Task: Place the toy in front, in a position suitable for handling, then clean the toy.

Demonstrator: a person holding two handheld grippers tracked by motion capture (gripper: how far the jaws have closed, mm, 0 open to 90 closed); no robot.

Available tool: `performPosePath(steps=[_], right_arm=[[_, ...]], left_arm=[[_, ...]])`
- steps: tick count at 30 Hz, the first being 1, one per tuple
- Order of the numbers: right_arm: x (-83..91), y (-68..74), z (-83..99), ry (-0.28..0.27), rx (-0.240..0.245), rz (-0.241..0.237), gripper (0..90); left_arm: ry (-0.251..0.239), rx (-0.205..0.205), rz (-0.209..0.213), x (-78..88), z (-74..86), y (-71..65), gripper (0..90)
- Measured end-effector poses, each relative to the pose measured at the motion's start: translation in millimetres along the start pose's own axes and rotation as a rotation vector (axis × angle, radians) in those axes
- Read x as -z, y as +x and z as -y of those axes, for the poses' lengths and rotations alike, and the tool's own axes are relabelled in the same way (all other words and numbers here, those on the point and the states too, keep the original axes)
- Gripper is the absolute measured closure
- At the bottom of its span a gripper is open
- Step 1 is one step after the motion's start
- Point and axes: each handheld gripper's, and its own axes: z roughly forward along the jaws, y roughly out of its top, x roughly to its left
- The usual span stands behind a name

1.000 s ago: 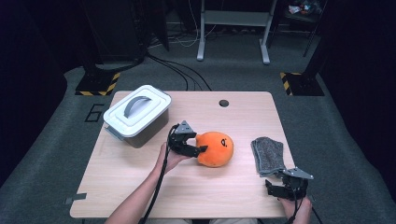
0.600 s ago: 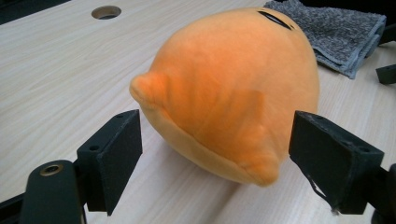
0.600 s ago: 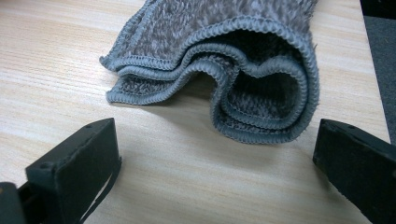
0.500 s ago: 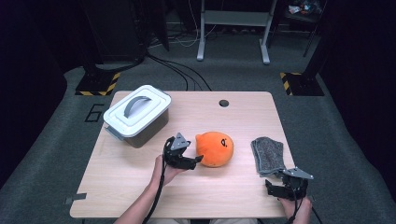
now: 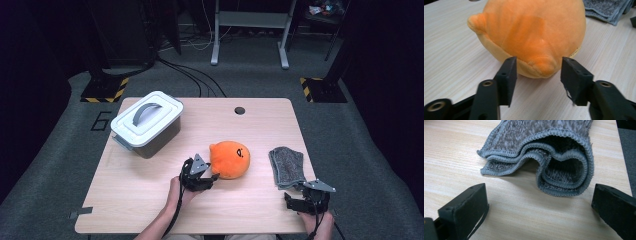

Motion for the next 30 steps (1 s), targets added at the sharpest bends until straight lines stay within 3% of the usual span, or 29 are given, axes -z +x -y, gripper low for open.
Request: performPosePath(steps=[3, 7, 10, 11, 18, 23, 30], right_arm=[[1.6, -1.8, 0.5, -0.007, 0.008, -0.014, 1.1], [9.4, -5.7, 0.9, -0.035, -0.039, -0.068, 0.3], [18.0, -6.5, -4.0, -0.05, -0.033, -0.07, 0.3], [22.9, -6.6, -7.8, -0.06, -0.047, -0.08, 0.4], [33.7, -4.1, -42.9, -0.081, 0.0, -0.074, 2.9], [22.3, -5.1, -65.1, -0.061, 0.027, -0.076, 6.0], [-12.1, -9.3, -84.3, 0.042, 0.021, -0.051, 12.6]], left_arm=[[-0.006, 0.011, 0.001, -1.1, 1.8, -0.6, 56.8], [-0.008, 0.004, 0.002, -0.7, 2.2, 0.0, 64.4], [-0.009, 0.007, 0.009, -1.0, 3.5, 0.3, 68.1], [-0.007, 0.007, 0.011, -1.2, 3.8, 0.2, 70.3], [-0.008, 0.02, 0.019, -1.9, 4.9, -0.6, 77.7], [-0.019, 0.023, 0.015, -3.2, 4.4, -1.9, 79.7], [-0.018, 0.037, 0.024, -2.7, 4.1, -2.0, 80.0]])
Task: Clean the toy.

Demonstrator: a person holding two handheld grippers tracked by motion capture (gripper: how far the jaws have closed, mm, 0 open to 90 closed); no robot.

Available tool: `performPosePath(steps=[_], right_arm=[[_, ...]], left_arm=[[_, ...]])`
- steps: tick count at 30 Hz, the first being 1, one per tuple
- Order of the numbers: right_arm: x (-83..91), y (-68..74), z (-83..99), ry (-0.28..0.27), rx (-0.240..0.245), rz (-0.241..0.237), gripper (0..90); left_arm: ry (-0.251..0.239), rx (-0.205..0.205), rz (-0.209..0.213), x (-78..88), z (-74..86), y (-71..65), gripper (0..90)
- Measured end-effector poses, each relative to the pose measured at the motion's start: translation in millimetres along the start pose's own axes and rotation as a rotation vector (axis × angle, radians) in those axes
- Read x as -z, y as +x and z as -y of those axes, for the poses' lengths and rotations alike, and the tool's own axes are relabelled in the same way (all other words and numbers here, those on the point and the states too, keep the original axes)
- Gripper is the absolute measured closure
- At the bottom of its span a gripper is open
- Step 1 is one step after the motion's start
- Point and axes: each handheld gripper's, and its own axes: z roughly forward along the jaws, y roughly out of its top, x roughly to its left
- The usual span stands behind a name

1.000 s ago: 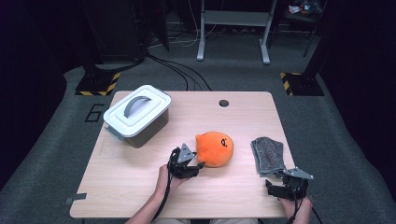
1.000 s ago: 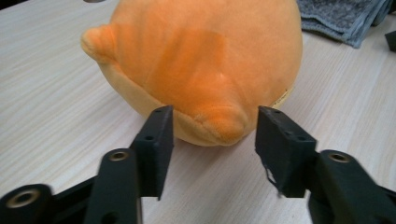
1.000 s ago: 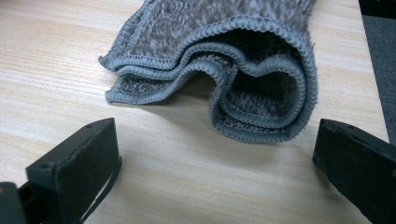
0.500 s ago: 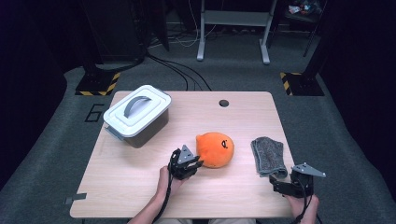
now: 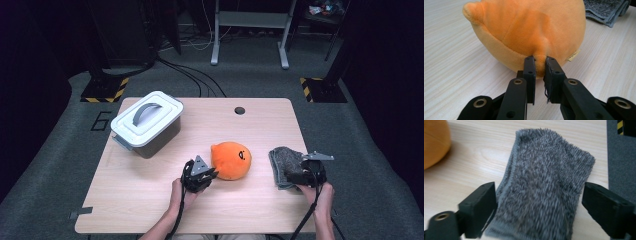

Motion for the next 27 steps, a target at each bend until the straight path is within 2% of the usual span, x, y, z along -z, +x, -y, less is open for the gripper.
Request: performPosePath(steps=[3, 4, 7, 8, 13, 14, 15, 21, 24, 27], right_arm=[[-11.8, 0.4, -4.1, 0.033, 0.002, 0.004, 14.3], [-15.2, 0.5, -5.3, 0.037, 0.015, 0.005, 14.5], [-23.6, 0.2, -9.1, 0.046, 0.016, 0.01, 16.0], [-25.9, 1.0, -10.2, 0.053, 0.007, 0.013, 17.2], [-42.1, 1.5, -12.2, 0.097, 0.03, 0.011, 25.4], [-44.0, 2.1, -12.2, 0.1, 0.019, 0.014, 28.2], [-45.6, 0.7, -12.5, 0.1, 0.033, 0.013, 29.8], [-46.7, -0.9, -11.5, 0.104, 0.028, 0.019, 41.8], [-45.7, -0.4, -10.1, 0.097, 0.011, 0.022, 48.4], [-45.4, -0.2, -8.8, 0.082, 0.027, 0.018, 55.0]], left_arm=[[-0.001, 0.001, -0.002, -0.1, -0.3, -0.2, 79.9], [-0.001, 0.001, -0.003, -0.1, -0.3, -0.2, 79.9], [-0.002, 0.006, -0.005, -0.4, -0.1, 0.0, 79.8], [-0.003, 0.007, -0.004, -0.4, -0.2, 0.2, 79.8], [0.003, 0.005, -0.002, -0.3, -1.6, -0.4, 79.7], [0.005, 0.008, -0.001, -0.3, -1.8, -0.2, 79.7], [0.006, 0.005, 0.002, 0.0, -2.5, 0.7, 79.8], [0.008, 0.003, 0.002, 0.0, -3.1, 0.6, 79.7], [0.004, 0.006, -0.002, -0.4, -3.2, 1.3, 79.7], [0.005, 0.007, -0.003, -0.3, -3.5, 1.1, 79.7]])
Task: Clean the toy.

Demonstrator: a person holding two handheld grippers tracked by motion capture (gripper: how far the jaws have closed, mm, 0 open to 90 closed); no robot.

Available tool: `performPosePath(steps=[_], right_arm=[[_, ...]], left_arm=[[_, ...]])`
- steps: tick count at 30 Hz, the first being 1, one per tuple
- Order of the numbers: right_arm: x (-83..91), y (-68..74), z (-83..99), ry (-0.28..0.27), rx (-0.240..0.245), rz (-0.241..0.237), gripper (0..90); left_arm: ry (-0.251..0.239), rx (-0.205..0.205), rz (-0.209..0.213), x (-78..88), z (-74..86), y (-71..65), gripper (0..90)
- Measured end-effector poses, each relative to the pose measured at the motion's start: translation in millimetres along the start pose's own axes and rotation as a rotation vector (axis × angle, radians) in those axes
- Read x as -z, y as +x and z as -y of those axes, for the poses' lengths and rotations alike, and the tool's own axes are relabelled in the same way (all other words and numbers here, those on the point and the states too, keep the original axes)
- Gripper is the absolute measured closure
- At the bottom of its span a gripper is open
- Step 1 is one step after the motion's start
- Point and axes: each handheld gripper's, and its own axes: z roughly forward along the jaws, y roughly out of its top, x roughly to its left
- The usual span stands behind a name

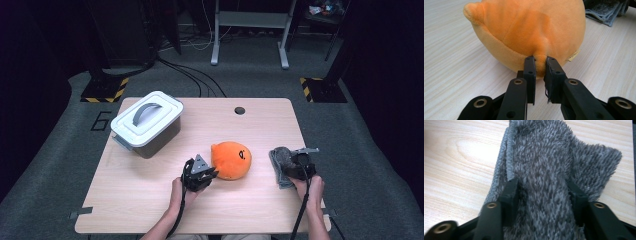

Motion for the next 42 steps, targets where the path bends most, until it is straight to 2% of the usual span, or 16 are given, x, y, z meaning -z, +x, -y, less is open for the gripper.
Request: performPosePath(steps=[1, 5, 10, 15, 16, 20, 26, 33, 36, 42], right_arm=[[0.7, 1.7, 0.5, 0.003, -0.016, -0.003, 57.6], [1.4, 0.4, 2.4, -0.012, -0.014, -0.011, 67.0], [2.2, -0.5, 6.6, -0.041, -0.039, -0.018, 72.9], [3.5, -3.9, 7.4, -0.057, -0.052, -0.029, 73.8], [4.5, -3.5, 7.4, -0.054, -0.067, -0.03, 73.9], [8.4, -6.4, 7.2, -0.069, -0.05, -0.034, 74.3], [20.5, -8.2, 3.9, -0.107, -0.062, -0.057, 74.6], [32.5, -4.3, -2.0, -0.137, -0.053, -0.082, 74.6], [37.7, -1.5, -5.7, -0.147, -0.054, -0.095, 74.5], [49.7, 8.3, -18.3, -0.184, -0.042, -0.133, 74.4]], left_arm=[[0.0, 0.0, 0.001, 0.0, -0.1, 0.1, 79.7], [-0.001, 0.015, 0.01, 0.2, -0.1, 0.5, 79.7], [-0.008, 0.015, 0.009, 0.2, -1.0, -0.3, 79.8], [-0.01, 0.016, 0.012, 0.3, -2.9, -2.4, 79.9], [-0.019, 0.021, 0.006, -0.4, -2.8, -3.5, 79.9], [-0.017, 0.023, 0.008, -0.6, -3.3, -4.4, 79.9], [-0.016, 0.012, 0.0, -0.4, -3.7, -3.7, 79.9], [-0.014, 0.02, 0.013, 0.4, -5.5, -3.5, 79.9], [-0.022, 0.014, 0.006, -0.1, -5.6, -4.0, 79.9], [-0.014, 0.012, 0.01, 0.4, -6.4, -2.9, 79.9]])
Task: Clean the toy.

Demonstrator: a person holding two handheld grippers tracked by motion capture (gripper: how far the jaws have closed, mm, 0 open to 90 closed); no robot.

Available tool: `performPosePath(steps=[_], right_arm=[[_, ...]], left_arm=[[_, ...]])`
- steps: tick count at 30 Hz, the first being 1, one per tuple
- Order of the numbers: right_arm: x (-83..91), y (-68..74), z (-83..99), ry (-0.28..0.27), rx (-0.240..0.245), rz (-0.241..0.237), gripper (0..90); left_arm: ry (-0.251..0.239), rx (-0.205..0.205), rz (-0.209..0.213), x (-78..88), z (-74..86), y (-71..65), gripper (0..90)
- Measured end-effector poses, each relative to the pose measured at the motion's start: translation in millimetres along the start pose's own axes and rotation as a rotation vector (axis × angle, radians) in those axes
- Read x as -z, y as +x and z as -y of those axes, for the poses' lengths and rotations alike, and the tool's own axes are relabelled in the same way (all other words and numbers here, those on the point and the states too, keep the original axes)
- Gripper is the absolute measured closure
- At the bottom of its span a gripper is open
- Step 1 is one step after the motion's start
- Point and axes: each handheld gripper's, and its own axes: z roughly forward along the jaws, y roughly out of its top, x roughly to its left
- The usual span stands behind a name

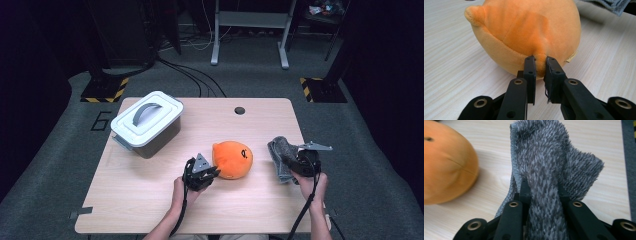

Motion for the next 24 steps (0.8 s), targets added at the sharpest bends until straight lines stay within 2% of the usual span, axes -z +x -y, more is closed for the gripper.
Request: performPosePath(steps=[7, 13, 20, 24], right_arm=[[8.3, 20.7, -18.8, -0.032, 0.046, -0.047, 74.4], [13.4, 38.5, -33.0, -0.064, 0.067, -0.099, 74.3], [11.3, 59.5, -47.7, -0.076, 0.107, -0.147, 74.2], [8.2, 72.7, -54.0, -0.072, 0.124, -0.173, 74.2]], left_arm=[[-0.003, 0.001, -0.004, -0.4, -0.4, -0.2, 79.9], [0.0, 0.0, 0.001, -0.1, -1.1, -0.6, 79.9], [-0.016, 0.008, -0.006, -0.8, -2.6, -1.8, 79.9], [-0.011, -0.003, -0.005, -1.0, -4.6, -2.0, 80.0]])
